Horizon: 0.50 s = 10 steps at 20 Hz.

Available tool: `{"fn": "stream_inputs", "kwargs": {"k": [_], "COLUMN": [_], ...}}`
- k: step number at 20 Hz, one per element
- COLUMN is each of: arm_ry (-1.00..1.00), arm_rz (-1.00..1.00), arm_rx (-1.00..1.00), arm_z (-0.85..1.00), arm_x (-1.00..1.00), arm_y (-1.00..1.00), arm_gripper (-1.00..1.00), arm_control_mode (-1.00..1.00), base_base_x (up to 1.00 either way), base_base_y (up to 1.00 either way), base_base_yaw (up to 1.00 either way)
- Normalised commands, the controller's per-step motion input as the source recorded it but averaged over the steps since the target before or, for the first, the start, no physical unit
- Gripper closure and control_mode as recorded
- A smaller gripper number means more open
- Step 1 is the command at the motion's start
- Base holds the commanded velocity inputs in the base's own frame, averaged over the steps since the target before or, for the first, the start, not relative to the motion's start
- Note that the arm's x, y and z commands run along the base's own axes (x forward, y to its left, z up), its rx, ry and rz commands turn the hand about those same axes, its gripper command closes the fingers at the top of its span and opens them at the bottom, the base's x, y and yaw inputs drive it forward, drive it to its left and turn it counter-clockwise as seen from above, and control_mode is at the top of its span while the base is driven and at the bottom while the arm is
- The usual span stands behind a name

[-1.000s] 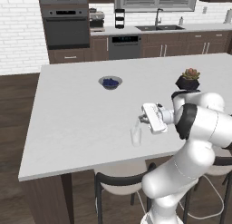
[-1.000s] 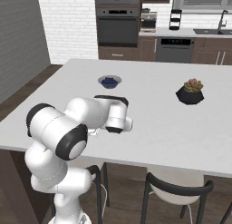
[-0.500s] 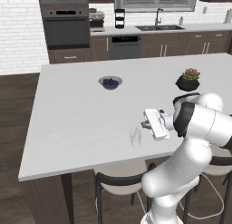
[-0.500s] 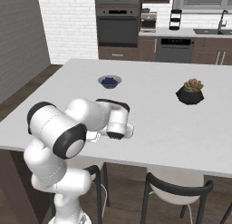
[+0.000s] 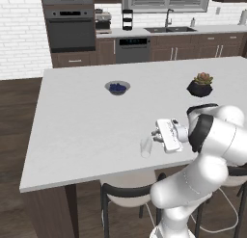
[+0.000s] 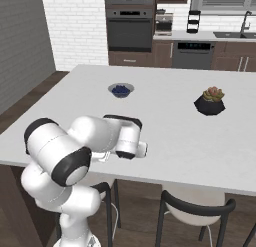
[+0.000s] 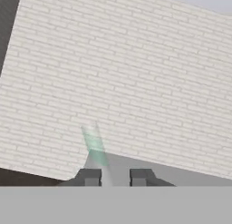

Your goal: Take a straw from the drawer in front and place it inside the glass cup on the dining counter.

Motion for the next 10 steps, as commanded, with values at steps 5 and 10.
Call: {"fn": "stream_inputs", "kwargs": {"k": [5, 10], "arm_ry": [0.00, -0.01], "arm_rz": [-0.08, -0.09], "arm_rx": [-0.04, -0.02], "arm_z": [0.05, 0.60], "arm_x": [0.00, -0.04], "arm_y": [-0.07, -0.02], "arm_gripper": [-1.00, -1.00], "arm_control_mode": [-1.00, -1.00], "base_base_x": [0.00, 0.00], "base_base_y": [0.00, 0.00], "base_base_yaw": [0.00, 0.00]}}
